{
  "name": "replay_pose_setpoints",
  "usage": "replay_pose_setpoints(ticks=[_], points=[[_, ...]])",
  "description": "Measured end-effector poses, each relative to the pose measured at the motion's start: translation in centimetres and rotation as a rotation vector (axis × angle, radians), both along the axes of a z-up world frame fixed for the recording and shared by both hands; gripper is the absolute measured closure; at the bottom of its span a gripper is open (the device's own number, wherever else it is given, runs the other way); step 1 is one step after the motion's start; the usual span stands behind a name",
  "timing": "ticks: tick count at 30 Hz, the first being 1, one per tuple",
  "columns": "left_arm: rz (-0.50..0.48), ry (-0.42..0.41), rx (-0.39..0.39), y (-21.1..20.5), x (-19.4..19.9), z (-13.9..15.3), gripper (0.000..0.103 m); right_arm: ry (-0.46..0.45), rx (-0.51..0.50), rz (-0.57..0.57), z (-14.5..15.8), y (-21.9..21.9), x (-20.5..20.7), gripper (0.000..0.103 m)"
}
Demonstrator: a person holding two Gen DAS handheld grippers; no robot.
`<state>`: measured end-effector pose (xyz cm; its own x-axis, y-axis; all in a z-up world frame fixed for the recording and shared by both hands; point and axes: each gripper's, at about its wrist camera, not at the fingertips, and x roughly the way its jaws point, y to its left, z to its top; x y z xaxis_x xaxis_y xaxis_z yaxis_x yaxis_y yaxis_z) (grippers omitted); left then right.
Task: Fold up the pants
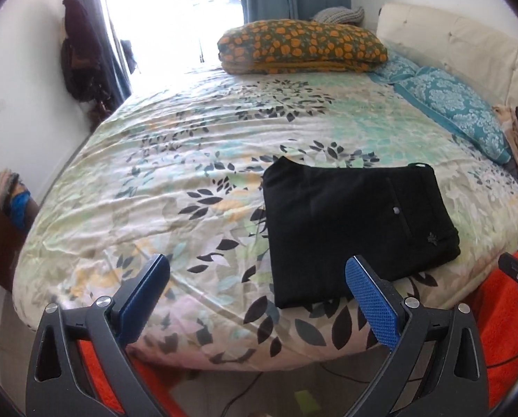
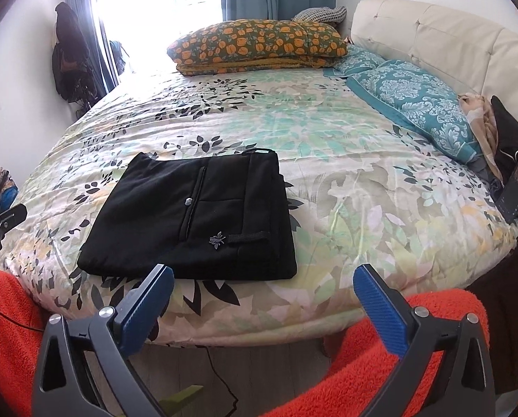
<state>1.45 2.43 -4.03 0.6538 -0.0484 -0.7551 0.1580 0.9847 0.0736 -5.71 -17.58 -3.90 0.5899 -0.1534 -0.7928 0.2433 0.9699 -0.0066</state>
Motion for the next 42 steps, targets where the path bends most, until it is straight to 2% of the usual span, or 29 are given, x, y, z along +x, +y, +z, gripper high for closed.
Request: replay_pose_setpoints(ticks=[3, 7, 13, 24, 26, 28, 31, 33, 37, 40, 42], points=[[0.013, 0.074, 0.022, -0.4, -0.3, -1.0, 0.002, 0.021, 0.031, -0.023, -0.7, 0.5, -0.5, 0.001], [0.001, 0.065, 0.053, -1.3, -0.8, -1.1, 0.002, 0.035, 0.028, 0.007, -0.8, 1.3, -0.2, 0.001], [-0.023, 0.057, 0.013, -1.8, -0.8, -0.6, 0.002, 0.004, 0.012, 0.027, 0.1, 1.9, -0.2, 0.001], [-0.036, 0.087, 0.025, -2.4, -0.4, -1.7, 0.002, 0.013, 0.027, 0.021, -0.4, 1.3, -0.1, 0.001], [-0.044, 0.099, 0.021, -2.1, 0.6, -2.1, 0.002, 0.011, 0.081, 0.023, -1.0, 0.1, 0.7, 0.001], [-0.047, 0.152, -0.018, -1.3, 2.8, -3.4, 0.002, 0.026, 0.146, 0.005, -1.9, -2.0, 2.1, 0.001], [-0.105, 0.299, -0.159, -0.2, 7.3, -6.3, 0.002, 0.03, 0.283, 0.014, -3.5, -6.2, 5.0, 0.001], [-0.131, 0.358, -0.236, 0.2, 10.0, -8.2, 0.002, 0.03, 0.378, 0.01, -5.0, -9.2, 7.3, 0.0], [-0.127, 0.422, -0.302, 0.6, 14.3, -11.6, 0.002, 0.139, 0.616, 0.024, -10.1, -13.2, 12.1, 0.0], [-0.117, 0.525, -0.373, 0.5, 16.1, -14.7, 0.002, 0.204, 0.74, 0.068, -13.2, -13.2, 14.3, 0.0], [-0.116, 0.577, -0.375, -0.1, 16.4, -16.3, 0.002, 0.28, 0.792, 0.124, -15.0, -12.0, 15.2, 0.0]])
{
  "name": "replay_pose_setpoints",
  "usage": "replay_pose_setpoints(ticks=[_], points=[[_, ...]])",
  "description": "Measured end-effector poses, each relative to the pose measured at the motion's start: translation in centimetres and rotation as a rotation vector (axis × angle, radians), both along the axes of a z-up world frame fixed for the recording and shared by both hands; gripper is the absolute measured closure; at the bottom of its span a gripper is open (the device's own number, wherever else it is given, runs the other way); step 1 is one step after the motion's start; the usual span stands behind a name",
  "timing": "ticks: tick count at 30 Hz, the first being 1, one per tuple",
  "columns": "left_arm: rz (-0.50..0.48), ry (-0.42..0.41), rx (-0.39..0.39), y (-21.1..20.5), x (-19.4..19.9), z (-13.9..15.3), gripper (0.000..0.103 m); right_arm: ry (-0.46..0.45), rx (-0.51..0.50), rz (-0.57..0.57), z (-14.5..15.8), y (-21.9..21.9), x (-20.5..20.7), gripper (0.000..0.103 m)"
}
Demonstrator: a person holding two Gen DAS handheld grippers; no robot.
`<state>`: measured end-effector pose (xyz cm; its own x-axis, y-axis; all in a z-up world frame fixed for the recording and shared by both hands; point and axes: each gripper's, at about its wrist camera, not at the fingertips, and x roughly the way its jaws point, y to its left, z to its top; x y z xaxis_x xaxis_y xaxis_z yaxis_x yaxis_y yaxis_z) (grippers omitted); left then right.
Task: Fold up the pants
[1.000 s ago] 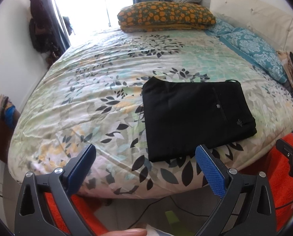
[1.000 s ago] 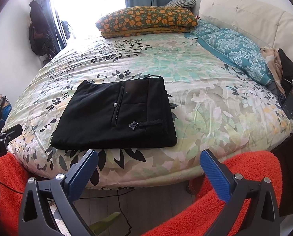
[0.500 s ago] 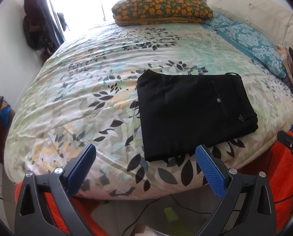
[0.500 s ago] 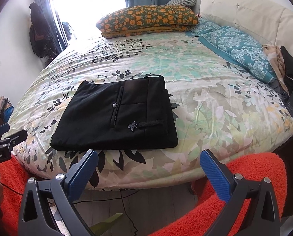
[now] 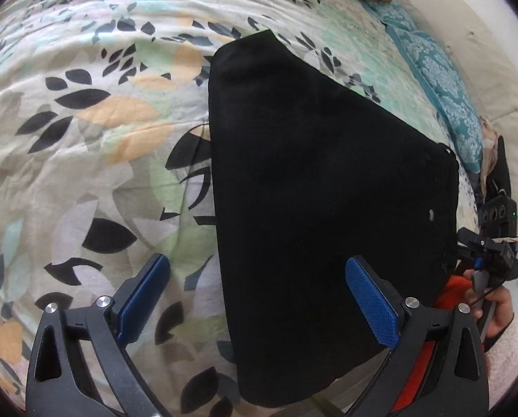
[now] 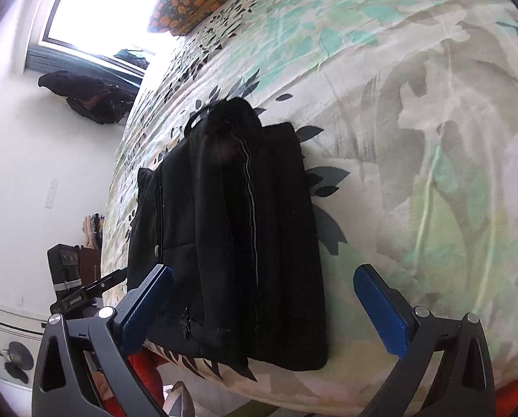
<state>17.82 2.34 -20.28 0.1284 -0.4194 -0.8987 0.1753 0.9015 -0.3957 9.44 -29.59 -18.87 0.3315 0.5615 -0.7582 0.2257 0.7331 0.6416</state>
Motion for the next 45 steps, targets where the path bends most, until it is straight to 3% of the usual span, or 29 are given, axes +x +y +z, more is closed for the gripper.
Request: replay_pose_setpoints(ticks=[2, 3, 4, 5, 6, 7, 11, 16, 18, 20, 23, 24, 25, 26, 27, 28, 29, 30, 32, 34, 39, 41, 45], points=[[-0.037, -0.026, 0.043, -1.3, -0.4, 0.0, 0.004, 0.005, -0.037, 0.062, -0.5, 1.6, 0.3, 0.0], [-0.059, -0.03, 0.053, -2.0, -0.6, 0.1, 0.005, -0.005, -0.048, 0.115, -0.4, 2.5, 0.6, 0.014], [-0.069, -0.033, 0.029, -2.4, -0.8, 0.5, 0.041, 0.003, -0.057, 0.132, -0.3, 3.0, 0.7, 0.03], [-0.054, -0.028, 0.025, -2.6, -0.9, 0.9, 0.059, 0.004, -0.045, 0.127, -0.1, 3.1, 0.6, 0.043], [-0.03, -0.033, 0.033, -2.5, -0.8, 1.5, 0.069, -0.008, -0.038, 0.126, 0.3, 3.1, 0.5, 0.055], [-0.015, -0.031, 0.008, -2.3, -0.9, 2.3, 0.082, -0.024, -0.047, 0.129, 1.0, 3.2, 0.4, 0.059], [0.014, -0.084, -0.04, -0.8, -2.1, 7.1, 0.085, -0.122, -0.033, 0.145, 5.7, 5.2, -0.2, 0.068], [0.072, -0.146, -0.036, 3.6, -3.7, 11.6, 0.084, -0.227, 0.0, 0.203, 10.5, 10.0, 0.1, 0.068], [0.103, -0.162, -0.01, 5.6, -3.8, 11.7, 0.083, -0.232, 0.01, 0.216, 10.1, 11.6, 1.0, 0.068], [0.146, -0.157, 0.042, 7.1, -3.5, 10.3, 0.075, -0.215, 0.005, 0.215, 8.4, 13.4, 2.2, 0.066], [0.215, -0.184, 0.268, 8.4, -3.6, 7.3, 0.067, -0.145, -0.056, 0.19, 4.6, 14.7, 2.8, 0.051], [0.223, -0.204, 0.341, 8.6, -4.0, 7.0, 0.067, -0.106, -0.094, 0.165, 3.5, 14.6, 2.7, 0.034], [0.234, -0.23, 0.391, 8.8, -4.7, 7.3, 0.065, -0.093, -0.139, 0.129, 3.2, 14.4, 2.1, 0.024], [0.245, -0.262, 0.411, 9.3, -5.5, 8.0, 0.055, -0.108, -0.184, 0.098, 3.6, 13.9, 1.3, 0.01], [0.257, -0.305, 0.426, 9.8, -6.5, 9.1, 0.044, -0.133, -0.228, 0.082, 4.6, 13.5, 0.3, 0.005], [0.274, -0.363, 0.45, 9.9, -7.6, 10.7, 0.021, -0.154, -0.285, 0.074, 6.1, 13.3, -0.8, 0.003], [0.295, -0.441, 0.477, 9.6, -9.0, 12.5, 0.008, -0.175, -0.363, 0.071, 7.8, 12.9, -1.9, 0.0], [0.31, -0.522, 0.495, 9.7, -10.3, 14.4, 0.004, -0.201, -0.456, 0.072, 9.7, 13.1, -3.1, 0.0], [0.316, -0.661, 0.517, 8.4, -12.7, 17.8, 0.001, -0.267, -0.623, 0.073, 13.8, 13.5, -5.3, 0.0], [0.277, -0.712, 0.525, 6.5, -14.8, 20.5, 0.001, -0.325, -0.732, 0.052, 17.4, 14.3, -7.7, 0.0], [0.184, -0.683, 0.428, 2.8, -17.8, 22.7, 0.001, -0.398, -0.813, -0.019, 22.2, 16.7, -11.9, 0.0], [0.157, -0.648, 0.398, 1.9, -18.2, 22.2, 0.001, -0.4, -0.817, -0.023, 22.2, 17.7, -12.7, 0.0], [0.147, -0.596, 0.413, 1.0, -17.9, 20.4, 0.001, -0.386, -0.823, 0.007, 21.1, 18.6, -13.2, 0.0]])
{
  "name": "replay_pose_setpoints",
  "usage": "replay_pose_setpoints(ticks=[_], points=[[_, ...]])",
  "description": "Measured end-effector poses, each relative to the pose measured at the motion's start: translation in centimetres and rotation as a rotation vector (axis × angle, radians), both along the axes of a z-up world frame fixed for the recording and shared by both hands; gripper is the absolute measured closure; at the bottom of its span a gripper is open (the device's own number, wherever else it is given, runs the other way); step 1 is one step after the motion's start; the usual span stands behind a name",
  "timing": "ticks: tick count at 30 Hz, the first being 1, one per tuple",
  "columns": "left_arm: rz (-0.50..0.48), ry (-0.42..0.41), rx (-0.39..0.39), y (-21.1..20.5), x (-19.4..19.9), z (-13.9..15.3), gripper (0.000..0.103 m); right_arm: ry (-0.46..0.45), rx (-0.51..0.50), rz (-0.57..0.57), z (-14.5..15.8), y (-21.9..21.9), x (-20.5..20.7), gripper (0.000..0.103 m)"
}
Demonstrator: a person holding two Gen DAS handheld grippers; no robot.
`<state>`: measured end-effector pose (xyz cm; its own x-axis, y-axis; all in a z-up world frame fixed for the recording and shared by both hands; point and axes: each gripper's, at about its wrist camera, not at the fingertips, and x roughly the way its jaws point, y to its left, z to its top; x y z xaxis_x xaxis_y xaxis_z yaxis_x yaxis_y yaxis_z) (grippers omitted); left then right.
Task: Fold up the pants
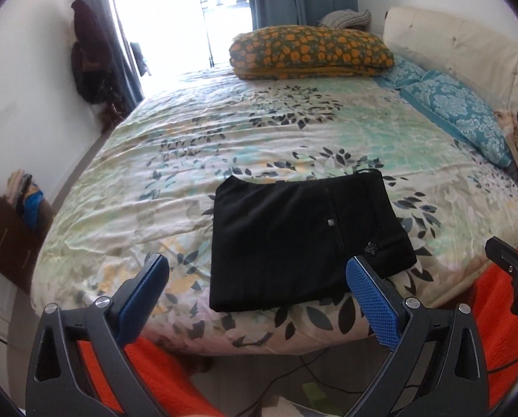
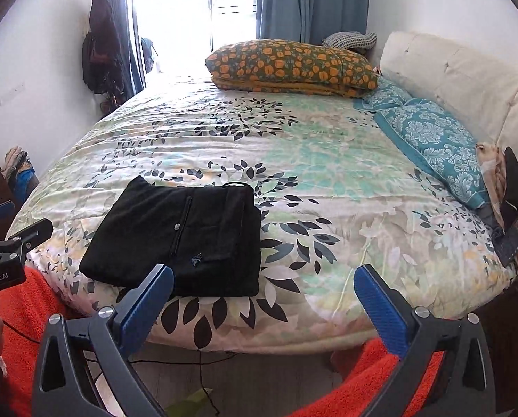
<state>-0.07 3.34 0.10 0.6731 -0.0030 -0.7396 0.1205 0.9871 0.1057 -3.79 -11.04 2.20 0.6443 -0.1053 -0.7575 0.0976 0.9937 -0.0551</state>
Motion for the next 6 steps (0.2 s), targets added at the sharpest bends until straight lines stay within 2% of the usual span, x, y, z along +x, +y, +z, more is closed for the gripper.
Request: replay_pose_setpoints(ticks=[4, 6], points=[[0.011, 0.031, -0.055, 0.56, -0.25, -0.65, 0.001, 0.001, 0.008, 0.013, -0.94, 0.37, -0.09, 0.0], [0.024, 0.026, -0.036, 0.61, -0.33, -0.78, 0.001, -0.001, 0.013, 0.025, -0.91, 0.69, -0.24, 0.0]])
